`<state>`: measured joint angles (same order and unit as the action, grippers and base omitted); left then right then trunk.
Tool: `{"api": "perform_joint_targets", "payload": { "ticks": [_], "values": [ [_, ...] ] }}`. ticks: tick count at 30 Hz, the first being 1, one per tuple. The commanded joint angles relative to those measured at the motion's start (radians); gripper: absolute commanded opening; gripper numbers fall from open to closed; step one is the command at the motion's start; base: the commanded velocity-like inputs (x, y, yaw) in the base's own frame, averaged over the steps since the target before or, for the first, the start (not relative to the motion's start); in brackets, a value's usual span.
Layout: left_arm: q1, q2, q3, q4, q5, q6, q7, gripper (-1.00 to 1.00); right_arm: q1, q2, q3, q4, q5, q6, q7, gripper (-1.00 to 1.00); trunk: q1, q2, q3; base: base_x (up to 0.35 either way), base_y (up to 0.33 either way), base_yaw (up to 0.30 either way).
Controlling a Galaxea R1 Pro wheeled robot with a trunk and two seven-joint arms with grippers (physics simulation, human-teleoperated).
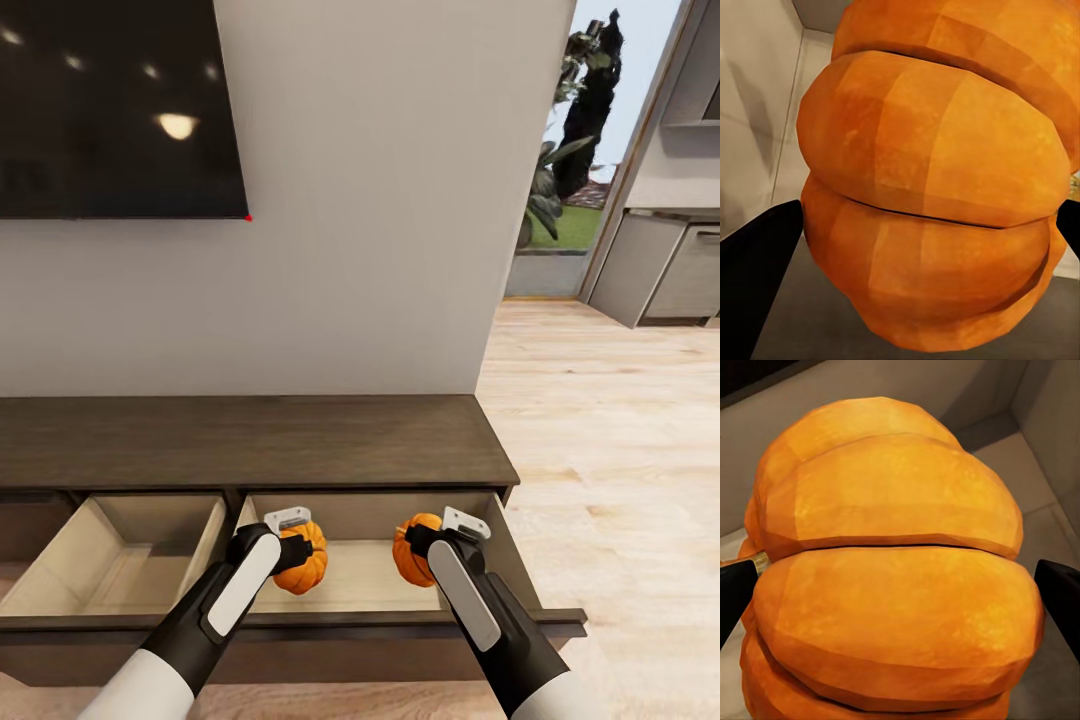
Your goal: Place each of the two pumpkins and all three candles from the living room inside a cabinet in the living room (use any cabinet), then make sure every cabinet is closed, and position the cauldron so it is next to a table in the living room.
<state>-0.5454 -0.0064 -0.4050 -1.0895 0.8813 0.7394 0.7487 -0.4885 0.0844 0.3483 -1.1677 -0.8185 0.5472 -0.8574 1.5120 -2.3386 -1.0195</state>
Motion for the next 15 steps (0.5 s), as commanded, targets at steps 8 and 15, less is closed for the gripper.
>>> {"api": "perform_joint_targets", "payload": {
  "ticks": [8, 15],
  "values": [
    [-0.001, 0.001, 0.009, -0.002, 0.011, 0.001, 0.011, -1.0, -0.001, 0.0, 0.001, -0.001, -0.006, 0.004, -0.008, -1.0, 0.0, 0.0, -0.001, 0.0, 0.0, 0.0],
    [-0.001, 0.0, 0.0, -0.002, 0.011, 0.001, 0.011, -1.0, -0.001, 0.0, 0.001, -0.001, -0.006, 0.004, -0.008, -1.0, 0.0, 0.0, -0.001, 0.055, 0.0, 0.0]
  ]
}}
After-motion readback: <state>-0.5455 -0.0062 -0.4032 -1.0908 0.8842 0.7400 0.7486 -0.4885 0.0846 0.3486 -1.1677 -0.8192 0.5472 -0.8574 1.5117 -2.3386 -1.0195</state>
